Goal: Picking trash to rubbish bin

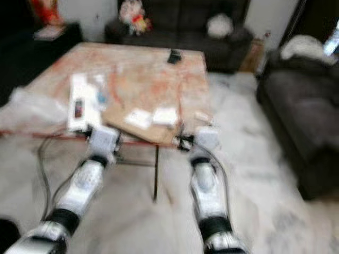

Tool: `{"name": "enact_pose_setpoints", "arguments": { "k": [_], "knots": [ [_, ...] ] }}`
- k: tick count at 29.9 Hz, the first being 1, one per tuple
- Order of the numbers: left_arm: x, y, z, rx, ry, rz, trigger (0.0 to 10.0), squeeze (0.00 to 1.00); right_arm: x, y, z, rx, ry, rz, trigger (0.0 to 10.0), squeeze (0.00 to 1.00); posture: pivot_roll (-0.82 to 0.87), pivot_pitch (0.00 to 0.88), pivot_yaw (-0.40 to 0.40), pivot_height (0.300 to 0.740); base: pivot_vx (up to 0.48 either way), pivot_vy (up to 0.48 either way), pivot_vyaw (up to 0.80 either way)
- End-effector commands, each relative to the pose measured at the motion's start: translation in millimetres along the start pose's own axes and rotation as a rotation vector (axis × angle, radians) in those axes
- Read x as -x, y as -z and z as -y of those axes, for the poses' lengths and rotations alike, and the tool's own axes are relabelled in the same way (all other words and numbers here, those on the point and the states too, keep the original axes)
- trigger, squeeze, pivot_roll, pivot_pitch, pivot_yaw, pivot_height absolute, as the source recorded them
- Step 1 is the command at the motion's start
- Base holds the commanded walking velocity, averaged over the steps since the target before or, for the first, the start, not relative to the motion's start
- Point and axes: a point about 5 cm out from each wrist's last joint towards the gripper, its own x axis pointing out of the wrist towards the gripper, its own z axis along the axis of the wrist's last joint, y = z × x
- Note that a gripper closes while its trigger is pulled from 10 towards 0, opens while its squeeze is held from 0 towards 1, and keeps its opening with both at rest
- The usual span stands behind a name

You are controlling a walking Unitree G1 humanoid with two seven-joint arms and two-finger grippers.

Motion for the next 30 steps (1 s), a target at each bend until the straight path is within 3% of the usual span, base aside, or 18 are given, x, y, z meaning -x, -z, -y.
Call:
{"name": "enact_pose_setpoints", "arguments": {
  "k": [1, 30],
  "knots": [
    [-2.3, -5.1, 10.0, 0.020, 0.021, 0.016, 10.0, 0.00, -0.8, -2.8, 12.0, 0.002, 0.039, 0.008, 10.0, 0.00, 0.10, 0.000, -0.034, 0.740, 0.398, 0.000, 0.00],
    [-2.7, -5.0, 6.6, 0.022, -0.001, 0.013, 10.0, 0.00, -5.3, -10.0, 5.1, -0.008, 0.003, 0.014, 10.0, 0.00, 0.11, 0.000, -0.048, 0.740, 0.400, 0.000, 0.00]
  ]
}}
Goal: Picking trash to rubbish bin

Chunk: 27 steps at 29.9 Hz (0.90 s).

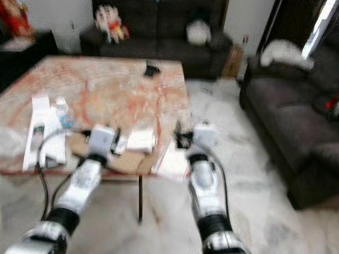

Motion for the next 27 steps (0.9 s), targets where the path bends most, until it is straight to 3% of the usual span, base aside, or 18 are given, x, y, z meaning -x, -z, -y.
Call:
{"name": "enact_pose_setpoints", "arguments": {
  "k": [1, 4, 14, 27],
  "knots": [
    [-1.7, -4, 10.0, 0.024, 0.018, 0.008, 10.0, 0.00, -0.5, -2, 11.0, 0.013, 0.025, 0.006, 10.0, 0.00, 0.11, 0.000, -0.048, 0.740, 0.401, 0.000, 0.00],
    [-2.0, -5, 11.5, 0.027, 0.022, 0.014, 10.0, 0.00, -0.9, -3, 12.7, 0.003, 0.032, 0.003, 10.0, 0.00, 0.11, 0.000, -0.050, 0.740, 0.396, 0.000, 0.00],
    [1.0, -4, 16.5, 0.021, 0.049, 0.025, 10.0, 0.00, 1.1, 1, 11.1, 0.004, 0.015, -0.033, 10.0, 0.00, 0.10, 0.000, -0.051, 0.740, 0.000, 0.000, 0.00],
    [2.8, -3, 21.2, 0.027, 0.071, 0.017, 10.0, 0.00, 14.5, 17, 8.8, 0.003, 0.058, -0.181, 10.0, 0.00, 0.10, 0.000, -0.051, 0.740, 0.000, 0.000, 0.00]
  ]
}}
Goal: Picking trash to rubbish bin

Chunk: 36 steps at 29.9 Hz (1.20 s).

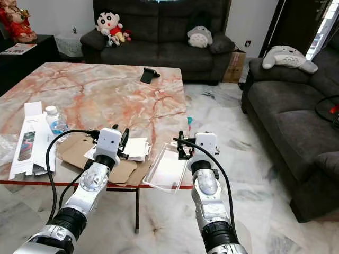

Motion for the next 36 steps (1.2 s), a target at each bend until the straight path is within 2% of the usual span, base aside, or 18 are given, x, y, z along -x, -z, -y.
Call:
{"name": "enact_pose_setpoints", "arguments": {
  "k": [1, 4, 8, 13, 21, 36],
  "knots": [
    [0.9, 0, 2.1, 0.008, 0.008, 0.000, 10.0, 0.00, 0.8, 1, -1.1, 0.015, 0.024, -0.058, 10.0, 0.00, 0.10, 0.000, -0.052, 0.740, 0.000, 0.000, 0.00],
    [1.1, 0, 2.4, 0.008, 0.010, -0.002, 10.0, 0.00, 2.4, 8, -2.9, -0.011, 0.045, -0.136, 10.0, 0.00, 0.10, 0.000, -0.052, 0.740, 0.000, 0.000, 0.00],
    [2.0, 2, 3.2, 0.010, 0.016, -0.009, 10.0, 0.00, 8.7, 17, -13.7, 0.011, -0.018, -0.242, 10.0, 0.00, 0.09, 0.000, -0.051, 0.740, 0.000, 0.000, 0.00],
    [2.8, 3, 7.3, 0.014, 0.031, -0.015, 10.0, 0.00, 15.0, 30, -15.2, -0.009, -0.015, -0.335, 10.0, 0.00, 0.09, 0.000, -0.052, 0.740, 0.000, 0.000, 0.00],
    [4.2, 4, 8.1, 0.015, 0.037, -0.021, 10.0, 0.00, 20.6, 32, -18.7, -0.027, -0.031, -0.391, 10.0, 0.00, 0.09, 0.000, -0.050, 0.740, 0.000, 0.000, 0.00],
    [3.1, 3, 8.5, 0.010, 0.041, -0.021, 10.0, 0.00, 22.4, 34, -19.4, -0.007, -0.037, -0.416, 10.0, 0.00, 0.09, 0.000, -0.051, 0.740, 0.000, 0.000, 0.00]
  ]
}}
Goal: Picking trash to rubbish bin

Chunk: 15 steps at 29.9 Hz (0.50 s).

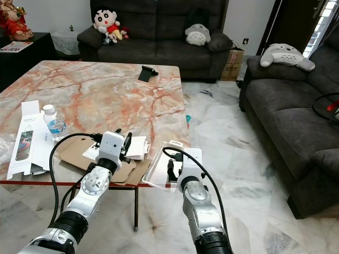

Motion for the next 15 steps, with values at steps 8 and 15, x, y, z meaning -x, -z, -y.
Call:
{"name": "enact_pose_setpoints", "arguments": {
  "k": [8, 15],
  "knots": [
    [-0.6, -1, 1.4, -0.001, 0.007, -0.004, 10.0, 0.00, 2.3, 7, -6.4, 0.029, -0.052, -0.046, 10.0, 0.00, 0.09, 0.000, -0.053, 0.740, 0.000, 0.000, 0.00],
    [-1.2, -1, 0.6, -0.002, 0.004, -0.002, 10.0, 0.00, 1.9, 18, -5.2, 0.035, -0.045, -0.086, 10.0, 0.00, 0.09, 0.000, -0.054, 0.740, 0.000, 0.000, 0.00]
  ]
}}
